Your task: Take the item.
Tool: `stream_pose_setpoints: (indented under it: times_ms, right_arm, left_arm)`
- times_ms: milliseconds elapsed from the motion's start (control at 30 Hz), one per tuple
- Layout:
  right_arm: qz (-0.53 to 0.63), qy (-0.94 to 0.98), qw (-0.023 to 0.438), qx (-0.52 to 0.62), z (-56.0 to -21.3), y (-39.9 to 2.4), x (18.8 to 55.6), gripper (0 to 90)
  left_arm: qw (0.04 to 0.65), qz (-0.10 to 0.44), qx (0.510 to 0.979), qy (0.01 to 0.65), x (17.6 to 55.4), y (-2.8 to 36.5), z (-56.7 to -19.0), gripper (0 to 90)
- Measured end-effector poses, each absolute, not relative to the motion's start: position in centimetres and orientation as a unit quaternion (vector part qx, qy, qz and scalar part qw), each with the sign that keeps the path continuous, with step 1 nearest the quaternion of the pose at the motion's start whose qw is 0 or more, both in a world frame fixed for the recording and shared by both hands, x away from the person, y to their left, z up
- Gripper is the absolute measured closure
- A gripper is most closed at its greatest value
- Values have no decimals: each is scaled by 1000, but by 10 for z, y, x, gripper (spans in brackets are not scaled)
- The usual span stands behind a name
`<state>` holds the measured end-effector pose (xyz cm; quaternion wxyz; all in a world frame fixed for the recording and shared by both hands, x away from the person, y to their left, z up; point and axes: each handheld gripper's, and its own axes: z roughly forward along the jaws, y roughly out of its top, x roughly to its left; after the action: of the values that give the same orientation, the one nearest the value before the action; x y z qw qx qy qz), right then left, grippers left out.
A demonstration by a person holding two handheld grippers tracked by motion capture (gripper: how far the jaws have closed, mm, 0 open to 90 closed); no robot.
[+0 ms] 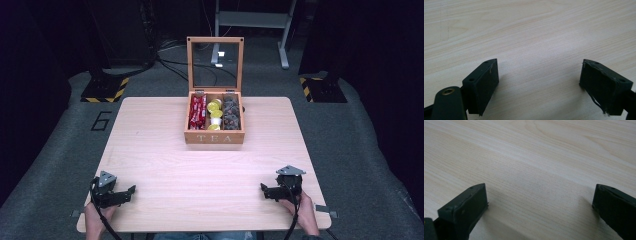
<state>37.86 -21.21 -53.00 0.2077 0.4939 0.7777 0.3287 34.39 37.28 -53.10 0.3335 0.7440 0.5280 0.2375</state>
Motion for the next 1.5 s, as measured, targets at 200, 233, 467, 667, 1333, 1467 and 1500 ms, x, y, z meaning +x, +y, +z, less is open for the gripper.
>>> stream_pose_setpoints:
  times_ms: [200,233,467,667,1333,1467,1500]
  right_arm:
    - [330,784,207,483,-530,-214,381,0]
    - [330,785,206,482,-530,-214,381,0]
    - [333,793,194,472,-530,-215,385,0]
    - [332,793,195,472,-530,-214,384,0]
    - [332,795,197,469,-530,-215,385,0]
    - [332,793,196,471,-530,-215,385,0]
    - [333,794,198,469,-530,-215,385,0]
  left_arm:
    - [333,237,744,528,344,373,-531,151]
    - [333,237,744,528,344,373,-531,150]
    - [333,238,744,528,345,373,-531,147]
    - [325,246,731,547,345,370,-531,134]
    - [336,217,736,547,352,360,-526,43]
    - [348,217,736,539,355,357,-518,43]
    - [351,214,738,535,357,355,-513,41]
